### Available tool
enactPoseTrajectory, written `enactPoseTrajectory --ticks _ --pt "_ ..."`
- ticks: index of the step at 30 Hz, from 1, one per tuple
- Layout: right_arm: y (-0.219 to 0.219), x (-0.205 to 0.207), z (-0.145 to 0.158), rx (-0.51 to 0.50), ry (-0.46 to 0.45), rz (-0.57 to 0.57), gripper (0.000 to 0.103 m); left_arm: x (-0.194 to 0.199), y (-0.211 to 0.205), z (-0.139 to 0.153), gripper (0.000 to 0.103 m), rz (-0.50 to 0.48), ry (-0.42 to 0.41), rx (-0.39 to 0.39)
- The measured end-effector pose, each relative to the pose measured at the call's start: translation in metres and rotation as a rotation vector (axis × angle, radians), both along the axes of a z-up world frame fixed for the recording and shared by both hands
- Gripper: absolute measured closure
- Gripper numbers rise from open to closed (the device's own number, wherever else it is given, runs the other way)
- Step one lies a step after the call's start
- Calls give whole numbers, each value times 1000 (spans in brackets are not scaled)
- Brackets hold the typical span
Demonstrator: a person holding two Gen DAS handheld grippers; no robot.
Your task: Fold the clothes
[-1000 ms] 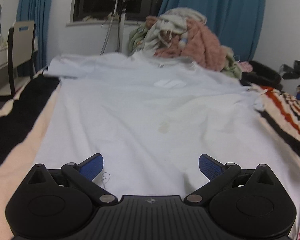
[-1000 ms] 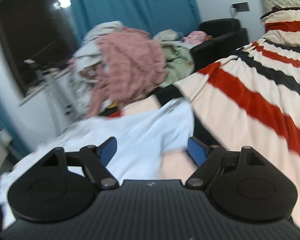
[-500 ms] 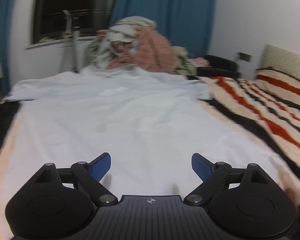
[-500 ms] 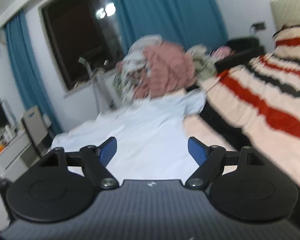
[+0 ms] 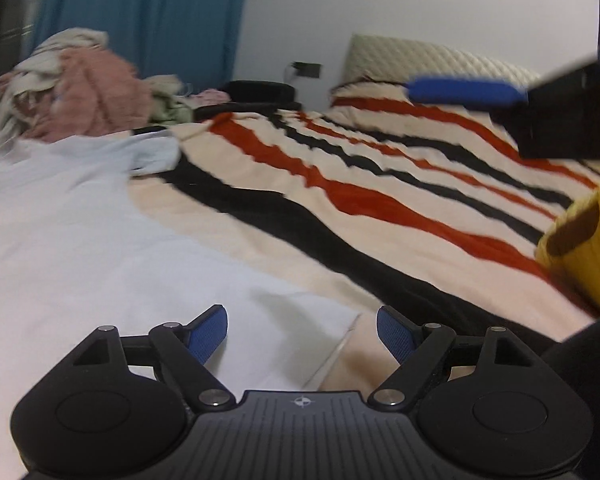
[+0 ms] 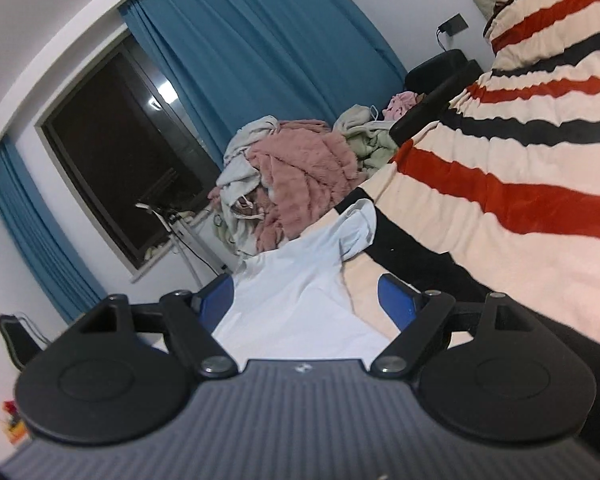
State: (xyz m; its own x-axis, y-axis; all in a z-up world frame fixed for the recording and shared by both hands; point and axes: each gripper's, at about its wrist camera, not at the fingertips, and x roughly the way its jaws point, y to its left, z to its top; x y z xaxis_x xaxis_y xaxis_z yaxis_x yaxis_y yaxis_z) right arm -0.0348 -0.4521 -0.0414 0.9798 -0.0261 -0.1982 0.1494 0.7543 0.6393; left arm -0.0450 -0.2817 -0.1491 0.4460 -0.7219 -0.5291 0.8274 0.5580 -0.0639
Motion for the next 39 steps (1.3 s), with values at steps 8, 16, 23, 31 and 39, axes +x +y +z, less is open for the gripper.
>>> enactPoseTrajectory --ticks 8,16,23,31,39 --pt "-1 6 -11 39 0 31 21 13 -22 -24 97 -3 -26 10" --pt "0 8 -13 30 -21 34 21 1 17 -4 98 -110 137 -46" --pt "12 13 -8 -45 -1 65 21 11 30 -5 64 -95 194 -42" --pt "26 11 -1 -150 0 58 21 15 86 44 9 60 98 -48" --pt "46 11 5 -271 7 63 21 28 165 101 2 319 -32 -60"
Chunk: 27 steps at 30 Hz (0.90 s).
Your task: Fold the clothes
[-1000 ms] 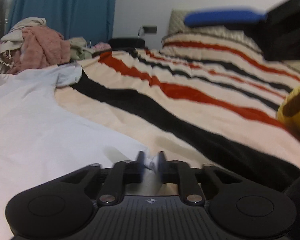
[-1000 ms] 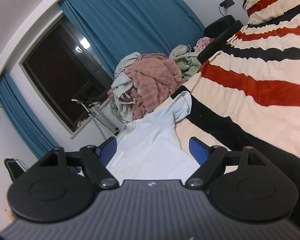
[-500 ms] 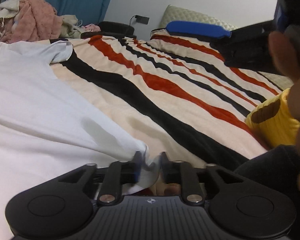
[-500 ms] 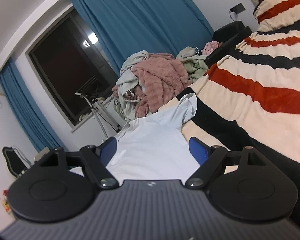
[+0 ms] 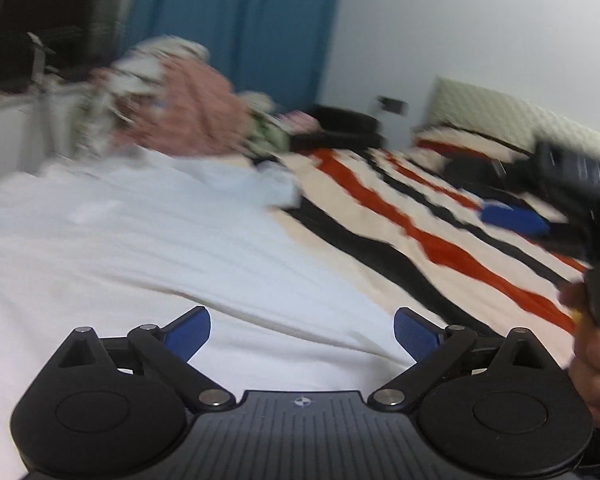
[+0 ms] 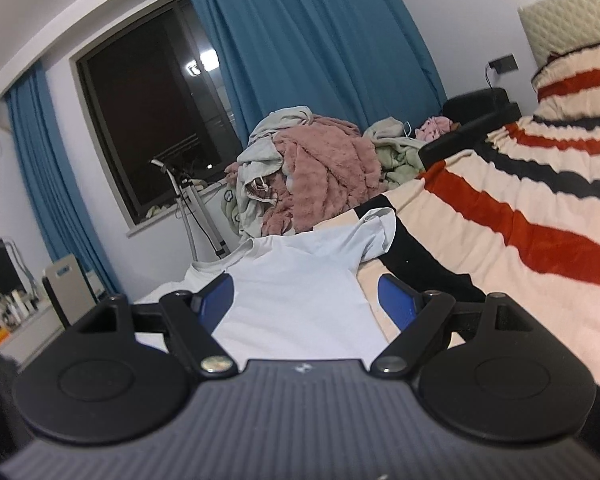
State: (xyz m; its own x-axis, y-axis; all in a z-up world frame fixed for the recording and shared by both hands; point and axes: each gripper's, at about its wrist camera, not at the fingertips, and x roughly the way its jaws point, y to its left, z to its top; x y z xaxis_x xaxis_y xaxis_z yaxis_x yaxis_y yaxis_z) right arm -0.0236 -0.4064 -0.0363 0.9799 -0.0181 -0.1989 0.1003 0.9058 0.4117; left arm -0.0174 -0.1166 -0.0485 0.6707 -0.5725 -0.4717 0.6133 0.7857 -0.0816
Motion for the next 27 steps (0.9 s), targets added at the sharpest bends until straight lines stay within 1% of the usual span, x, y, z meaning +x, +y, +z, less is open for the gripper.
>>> enactPoseTrajectory --ticks 3,6,9,11,13,15,19,27 --pt "6 2 1 -29 9 7 21 0 28 22 1 109 -20 -13" --pt "12 5 1 -58 19 10 21 -6 53 40 0 197 -35 -50" --pt "20 8 1 -89 27 19 21 -11 71 50 0 252 -45 -76" --pt "26 10 1 -109 30 33 21 -15 79 53 0 286 -70 -82" --pt "34 12 1 -133 35 45 21 -19 84 53 0 313 -99 -66" --pt "42 15 2 -159 41 55 21 -22 84 53 0 320 -109 -49" --pt "56 20 2 -205 55 68 22 -25 88 53 0 334 -89 -60" --pt "62 20 2 -228 59 66 22 -23 93 51 0 375 -80 -74"
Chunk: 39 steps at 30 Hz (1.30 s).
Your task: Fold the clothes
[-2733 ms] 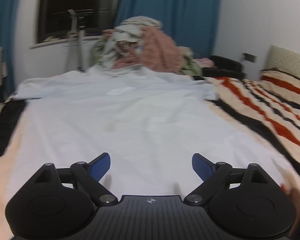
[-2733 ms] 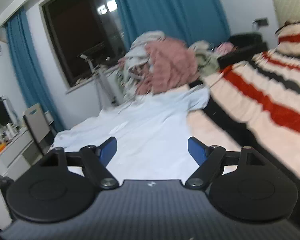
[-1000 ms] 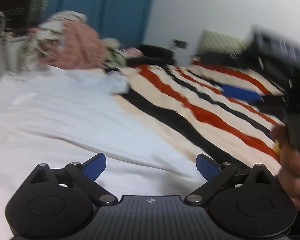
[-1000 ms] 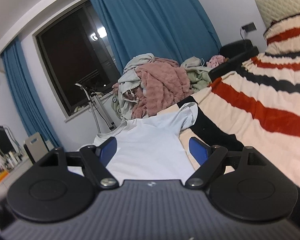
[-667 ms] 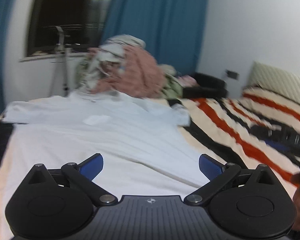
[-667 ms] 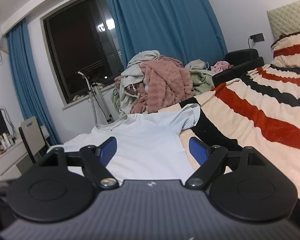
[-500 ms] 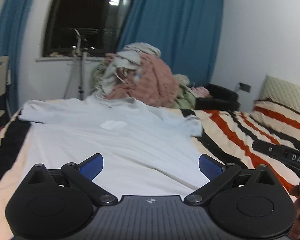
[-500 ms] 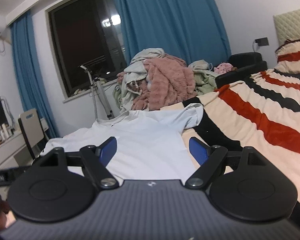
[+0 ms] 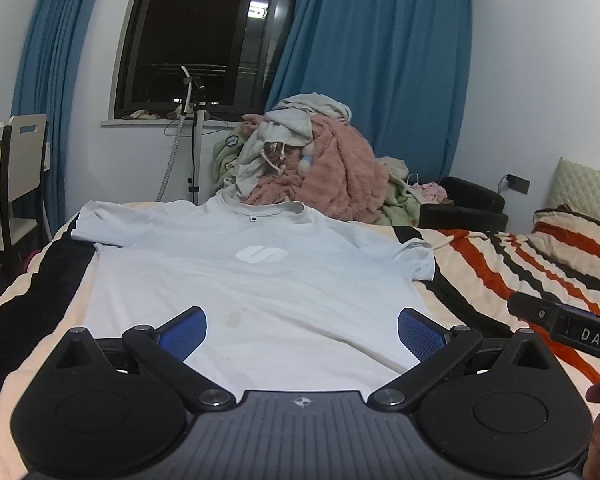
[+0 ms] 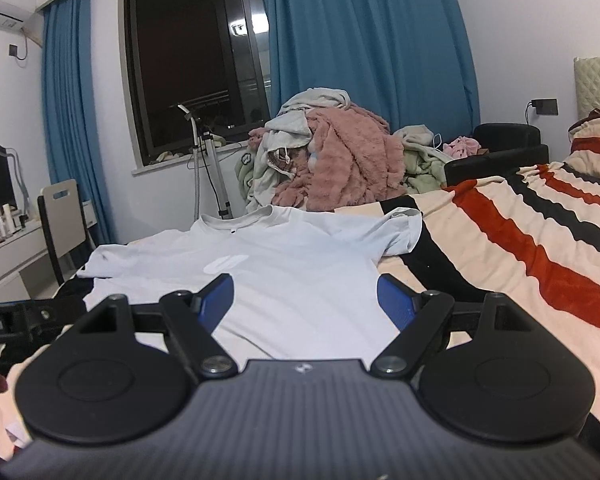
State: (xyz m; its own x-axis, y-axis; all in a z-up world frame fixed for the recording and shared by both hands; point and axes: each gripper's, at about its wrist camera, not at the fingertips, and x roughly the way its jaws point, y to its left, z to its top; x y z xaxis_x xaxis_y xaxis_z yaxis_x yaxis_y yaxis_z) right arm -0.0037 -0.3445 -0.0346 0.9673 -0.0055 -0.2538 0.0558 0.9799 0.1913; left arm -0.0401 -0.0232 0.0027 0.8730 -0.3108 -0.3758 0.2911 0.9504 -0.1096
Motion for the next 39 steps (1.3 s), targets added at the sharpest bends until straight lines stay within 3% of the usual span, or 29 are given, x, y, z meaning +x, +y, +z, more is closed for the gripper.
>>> enactPoseTrajectory --ticks 3,6,9,13,15,16,18,25,30,34,39 --pt "0 6 -1 9 13 -10 22 -2 3 1 0 11 -7 4" --pt "-7 27 0 90 56 2 22 0 7 -1 0 20 3 -2" --pt "-27 73 -1 268 122 1 22 4 9 -7 0 29 16 -2" --pt "-67 164 -28 579 212 23 22 9 10 -19 0 38 20 39" --pt "-83 203 -52 690 228 28 23 14 11 -26 0 48 31 48" --pt "-91 218 -64 726 229 16 29 18 13 -30 0 51 43 46" --pt "-106 246 -86 762 222 -32 31 26 16 -39 0 57 72 33" --pt "-154 321 -144 750 200 -135 30 56 20 -63 0 72 126 1" --pt "-180 367 -170 756 54 -104 32 76 17 -74 0 72 117 2" --pt "-192 399 -176 730 -21 -95 32 106 11 -87 0 72 154 -21" --pt "-197 446 -153 570 32 -138 33 134 12 -95 0 77 212 -26"
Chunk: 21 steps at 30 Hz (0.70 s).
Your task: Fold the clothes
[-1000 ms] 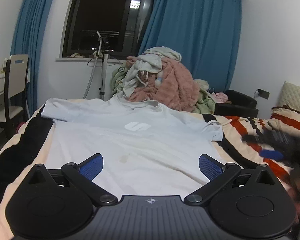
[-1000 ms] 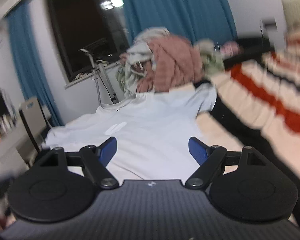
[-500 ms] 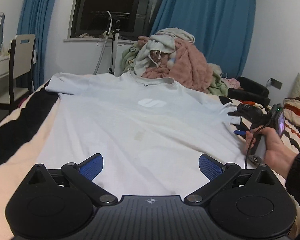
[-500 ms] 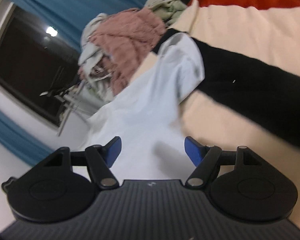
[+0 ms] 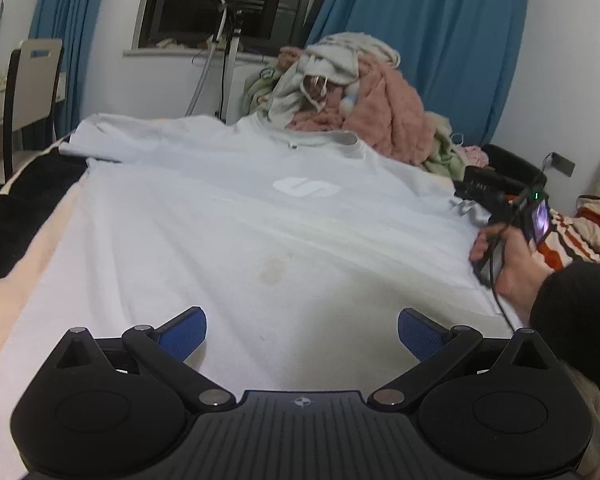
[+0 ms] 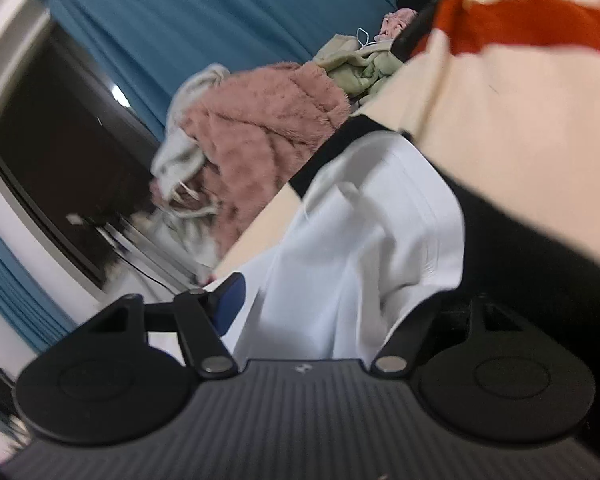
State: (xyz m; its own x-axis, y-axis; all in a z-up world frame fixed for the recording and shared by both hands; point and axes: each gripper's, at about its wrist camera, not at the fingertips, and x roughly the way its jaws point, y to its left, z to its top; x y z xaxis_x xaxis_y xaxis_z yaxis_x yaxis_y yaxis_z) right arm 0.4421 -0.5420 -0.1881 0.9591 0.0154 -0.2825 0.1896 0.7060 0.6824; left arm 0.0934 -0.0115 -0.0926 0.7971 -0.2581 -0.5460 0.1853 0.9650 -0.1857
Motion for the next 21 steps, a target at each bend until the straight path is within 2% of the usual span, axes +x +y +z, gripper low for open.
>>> enactPoseTrajectory --ticks 1,2,4,8,12,14,17,19,21 --pt "2 6 8 -50 28 -15 49 5 2 0 0 -5 23 -9" --pt "5 11 16 -102 57 -37 82 8 6 0 0 -1 45 -18" --pt "11 11 38 -189 80 -89 91 10 16 3 0 23 77 -32" --pt "55 1 105 -423 15 -102 94 0 47 22 0 83 85 -47" --pt "123 -1 169 -660 16 -84 94 -22 94 47 0 154 39 -62" --pt "164 -3 194 -746 25 -83 94 -31 115 55 0 199 14 -63" --pt "235 3 214 -870 35 -55 94 -38 142 64 0 255 -19 -92" --pt "291 11 210 -993 34 10 94 -37 159 67 0 292 -33 -130" --pt "338 20 196 -1063 39 82 94 -33 172 66 0 317 -40 -147"
